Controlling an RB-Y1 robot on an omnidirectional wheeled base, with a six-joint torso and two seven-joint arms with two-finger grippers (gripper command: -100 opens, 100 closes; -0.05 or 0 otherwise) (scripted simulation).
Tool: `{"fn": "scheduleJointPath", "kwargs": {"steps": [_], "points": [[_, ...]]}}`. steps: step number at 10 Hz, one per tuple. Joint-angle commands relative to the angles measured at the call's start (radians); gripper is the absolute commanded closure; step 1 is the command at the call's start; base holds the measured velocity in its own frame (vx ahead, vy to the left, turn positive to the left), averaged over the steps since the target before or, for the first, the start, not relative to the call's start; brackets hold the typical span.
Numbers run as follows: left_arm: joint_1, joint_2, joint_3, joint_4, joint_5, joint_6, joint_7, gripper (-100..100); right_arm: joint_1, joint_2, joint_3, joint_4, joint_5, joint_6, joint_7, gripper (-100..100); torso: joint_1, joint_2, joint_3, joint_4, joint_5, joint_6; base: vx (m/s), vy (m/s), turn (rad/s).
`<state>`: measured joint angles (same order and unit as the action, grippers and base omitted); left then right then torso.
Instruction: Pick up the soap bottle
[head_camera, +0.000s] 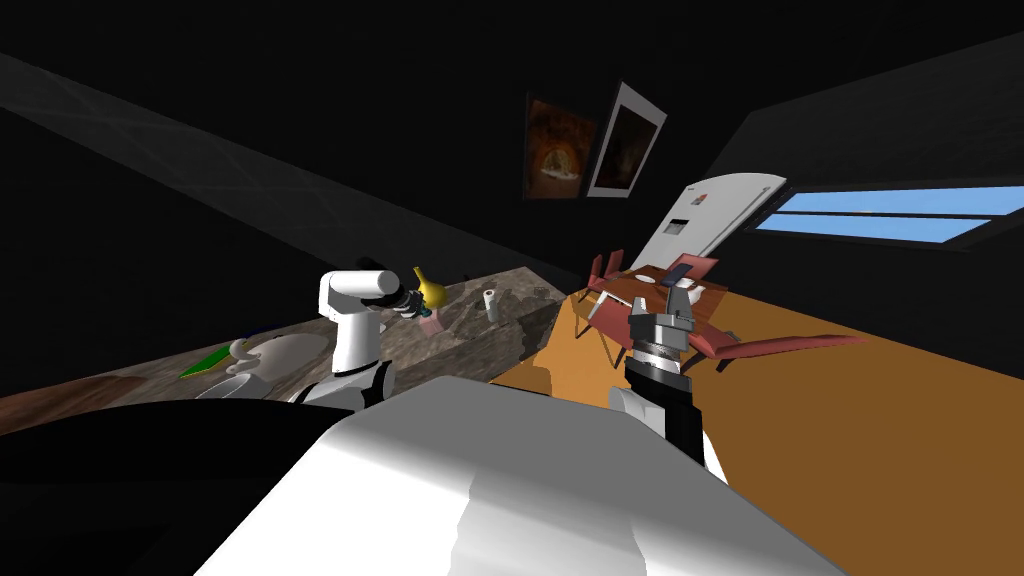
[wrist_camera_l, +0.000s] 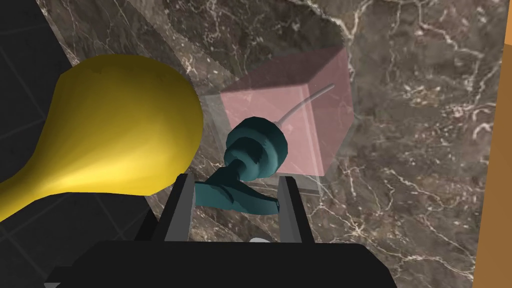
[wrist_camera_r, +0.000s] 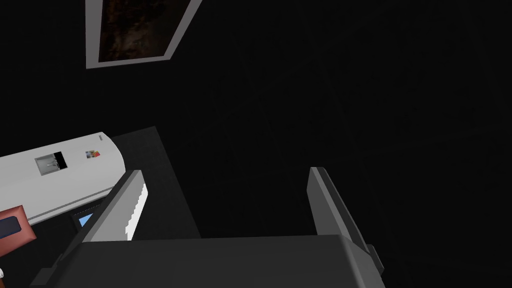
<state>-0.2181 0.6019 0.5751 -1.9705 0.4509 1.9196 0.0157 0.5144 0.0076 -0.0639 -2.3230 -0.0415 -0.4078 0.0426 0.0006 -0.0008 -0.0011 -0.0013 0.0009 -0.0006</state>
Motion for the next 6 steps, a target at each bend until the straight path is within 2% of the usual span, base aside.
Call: {"fn": "scheduleJointPath", "kwargs": {"steps": [1,2,4,5,6], "points": [[0.0,0.0,0.0,0.0,0.0,0.0,0.0,0,0.0,0.0,0.0,0.0,0.0,0.0,0.0,0,0.0,0.0,0.0,0.0,0.0,0.0,0.0,0.0,0.0],[-0.003,0.004,0.008,-0.019,0.008,0.031,0.005,100,0.0,0.0,0.0,0.0,0.0,0.0,0.0,0,0.0,0.0,0.0,0.0,0.0,0.0,0.004,-0.002,0.01],[-0.007,0.01,0.021,-0.047,0.019,0.068,0.01,100,0.0,0.0,0.0,0.0,0.0,0.0,0.0,0,-0.001,0.0,0.0,0.0,0.0,0.0,0.006,-0.003,0.009],[-0.005,0.006,0.015,-0.041,0.014,0.052,0.009,100,0.0,0.0,0.0,0.0,0.0,0.0,0.0,0,-0.001,0.0,0.0,0.0,0.0,0.0,0.0,0.0,0.0],[-0.006,0.006,0.016,-0.043,0.014,0.057,0.01,0,0.0,0.0,0.0,0.0,0.0,0.0,0.0,0,0.0,0.0,0.0,-0.001,0.0,0.0,0.0,0.0,0.0]]}}
